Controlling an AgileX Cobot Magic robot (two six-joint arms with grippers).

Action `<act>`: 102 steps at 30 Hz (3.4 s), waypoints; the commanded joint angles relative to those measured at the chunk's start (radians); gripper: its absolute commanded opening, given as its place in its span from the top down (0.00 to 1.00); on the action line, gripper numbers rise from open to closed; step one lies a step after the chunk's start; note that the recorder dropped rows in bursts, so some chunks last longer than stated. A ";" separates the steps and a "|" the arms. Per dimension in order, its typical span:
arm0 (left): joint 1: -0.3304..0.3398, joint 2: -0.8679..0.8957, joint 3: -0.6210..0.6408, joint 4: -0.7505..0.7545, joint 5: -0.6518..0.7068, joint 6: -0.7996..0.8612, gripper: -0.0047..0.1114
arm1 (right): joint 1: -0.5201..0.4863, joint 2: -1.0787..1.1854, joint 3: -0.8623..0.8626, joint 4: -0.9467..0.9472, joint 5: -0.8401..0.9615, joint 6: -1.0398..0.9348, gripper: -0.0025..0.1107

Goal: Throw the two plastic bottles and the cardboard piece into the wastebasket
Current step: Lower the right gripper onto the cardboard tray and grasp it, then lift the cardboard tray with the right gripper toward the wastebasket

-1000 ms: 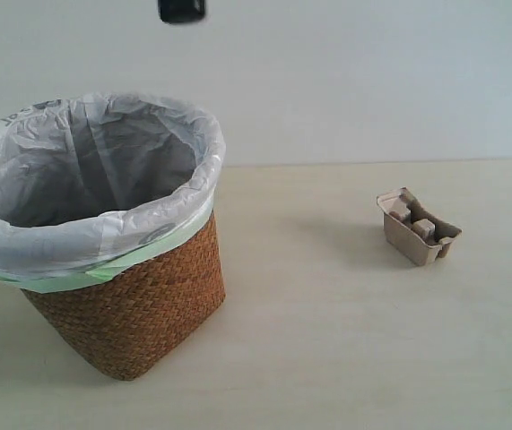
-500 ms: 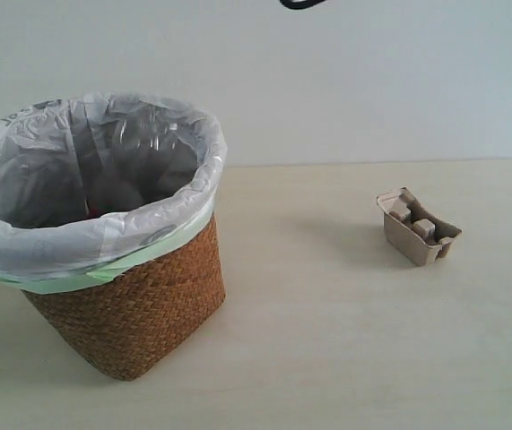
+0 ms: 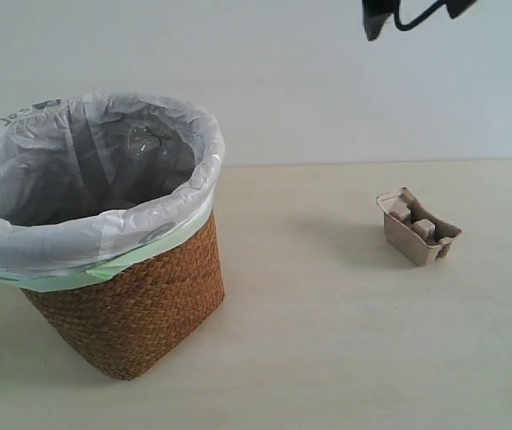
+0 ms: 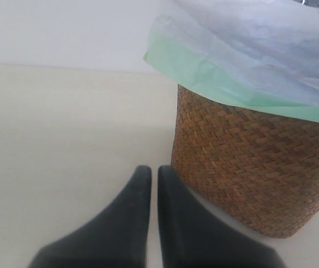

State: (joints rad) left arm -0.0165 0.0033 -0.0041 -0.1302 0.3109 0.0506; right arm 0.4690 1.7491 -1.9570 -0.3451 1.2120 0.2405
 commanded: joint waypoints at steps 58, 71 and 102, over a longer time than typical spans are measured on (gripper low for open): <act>0.001 -0.003 0.004 0.003 -0.001 -0.007 0.93 | -0.230 0.557 -0.005 0.159 -0.080 -0.461 0.35; 0.001 -0.003 0.004 0.003 -0.001 -0.007 0.93 | -0.230 0.647 -0.005 0.122 -0.138 -0.473 0.35; 0.001 -0.003 0.004 0.003 -0.001 -0.007 0.93 | -0.189 0.068 0.489 0.501 -0.275 -0.437 0.96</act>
State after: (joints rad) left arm -0.0165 0.0033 -0.0041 -0.1302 0.3109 0.0506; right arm 0.2731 1.9118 -1.6070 0.1454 0.9977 -0.2244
